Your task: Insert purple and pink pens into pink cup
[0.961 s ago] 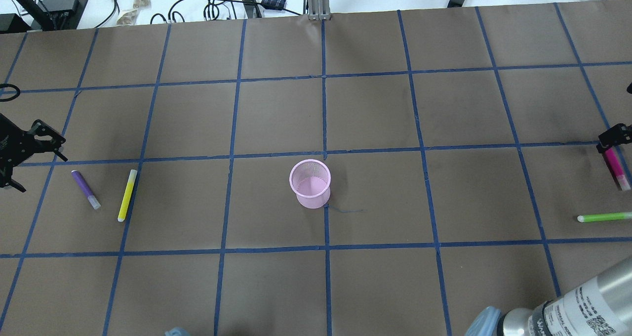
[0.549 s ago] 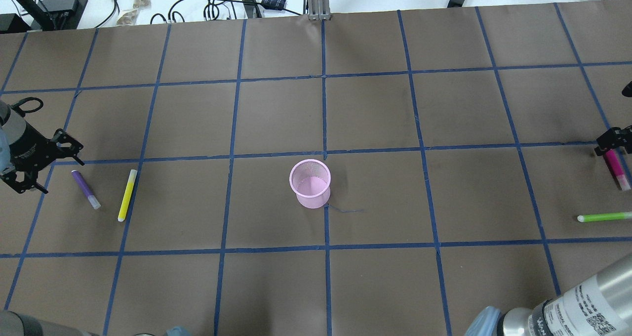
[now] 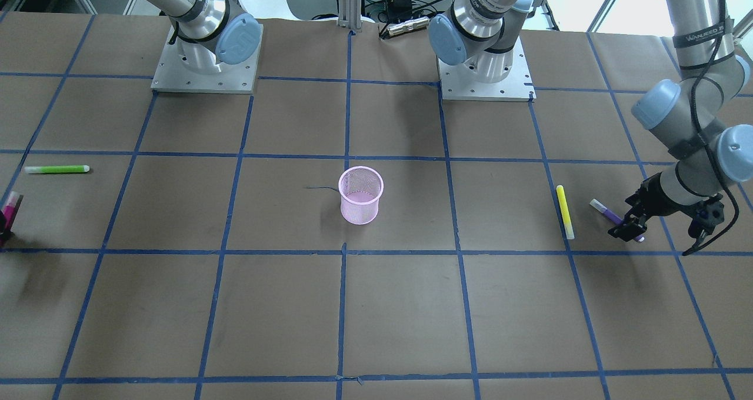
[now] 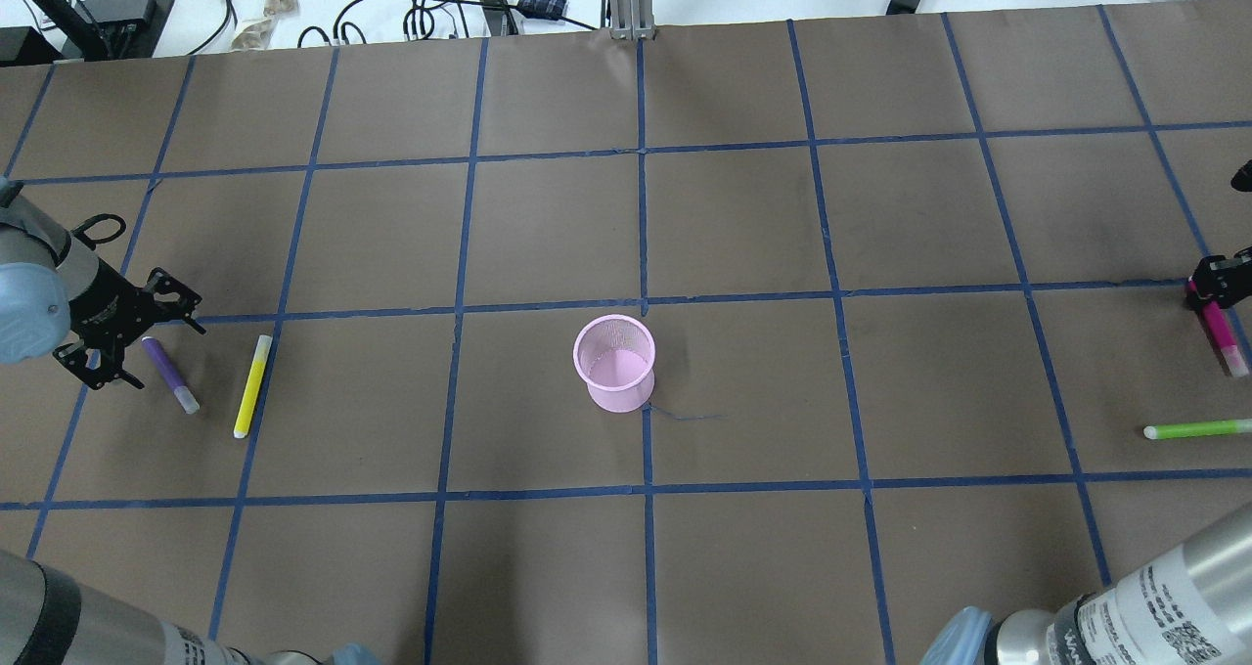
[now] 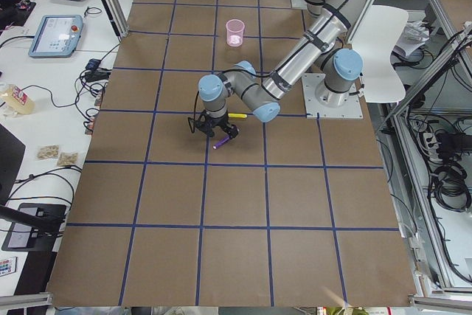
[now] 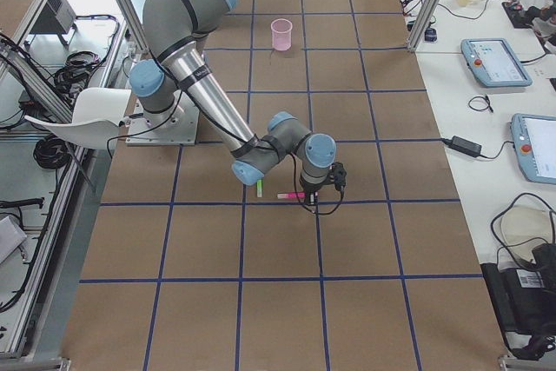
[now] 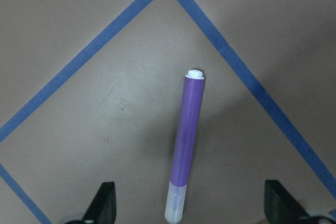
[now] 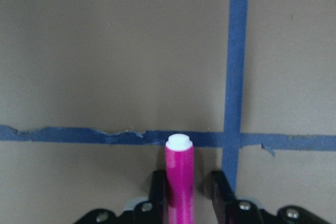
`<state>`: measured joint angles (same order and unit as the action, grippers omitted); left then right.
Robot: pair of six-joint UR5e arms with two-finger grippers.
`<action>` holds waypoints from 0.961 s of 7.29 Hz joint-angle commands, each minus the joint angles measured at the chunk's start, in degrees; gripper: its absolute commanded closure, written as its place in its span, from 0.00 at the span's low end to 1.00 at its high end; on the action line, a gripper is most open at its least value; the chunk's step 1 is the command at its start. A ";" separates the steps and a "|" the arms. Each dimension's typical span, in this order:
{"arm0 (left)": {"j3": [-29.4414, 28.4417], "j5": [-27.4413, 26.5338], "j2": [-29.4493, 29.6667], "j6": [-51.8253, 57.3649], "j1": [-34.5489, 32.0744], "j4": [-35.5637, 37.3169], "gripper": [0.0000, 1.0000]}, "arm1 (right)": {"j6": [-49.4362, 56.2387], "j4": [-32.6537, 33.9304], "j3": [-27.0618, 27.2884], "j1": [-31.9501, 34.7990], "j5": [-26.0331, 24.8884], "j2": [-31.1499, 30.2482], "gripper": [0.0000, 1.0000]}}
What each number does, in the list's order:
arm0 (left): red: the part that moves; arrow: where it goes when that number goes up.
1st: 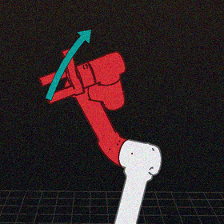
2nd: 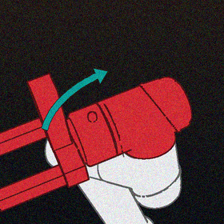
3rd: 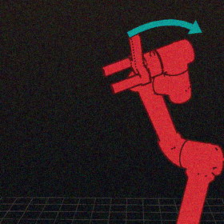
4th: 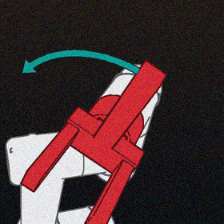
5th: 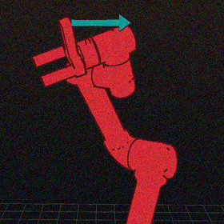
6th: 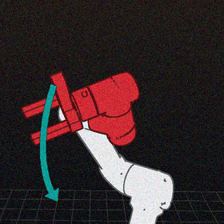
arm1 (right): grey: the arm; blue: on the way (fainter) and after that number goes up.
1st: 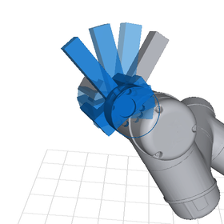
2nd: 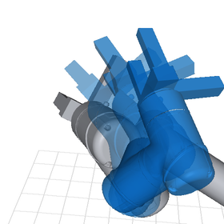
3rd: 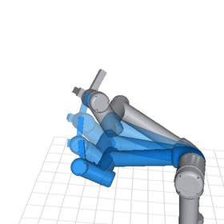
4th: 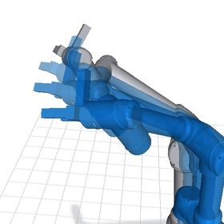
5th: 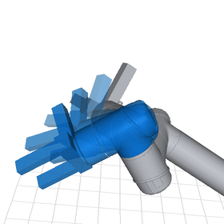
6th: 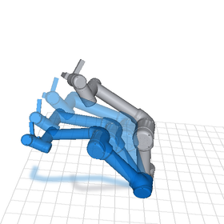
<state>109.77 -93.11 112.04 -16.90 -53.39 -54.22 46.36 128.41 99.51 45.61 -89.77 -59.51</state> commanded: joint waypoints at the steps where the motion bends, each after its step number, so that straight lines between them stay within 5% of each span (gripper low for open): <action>1: -0.43 -0.14 1.07 -0.16 0.21 0.25 0.00 | 0.04 -0.09 -0.19 0.01 -0.05 0.18 1.00; 4: -0.79 -0.23 3.36 3.54 2.85 3.85 0.01 | 0.05 -2.19 -3.87 0.97 2.13 -2.17 1.00; 7: -2.54 0.03 4.15 3.28 3.02 4.03 0.10 | -6.94 -4.58 -4.15 14.45 3.56 -16.11 1.00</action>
<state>107.78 -93.19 115.84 -13.39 -50.42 -50.26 43.73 124.33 95.15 53.06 -86.45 -69.02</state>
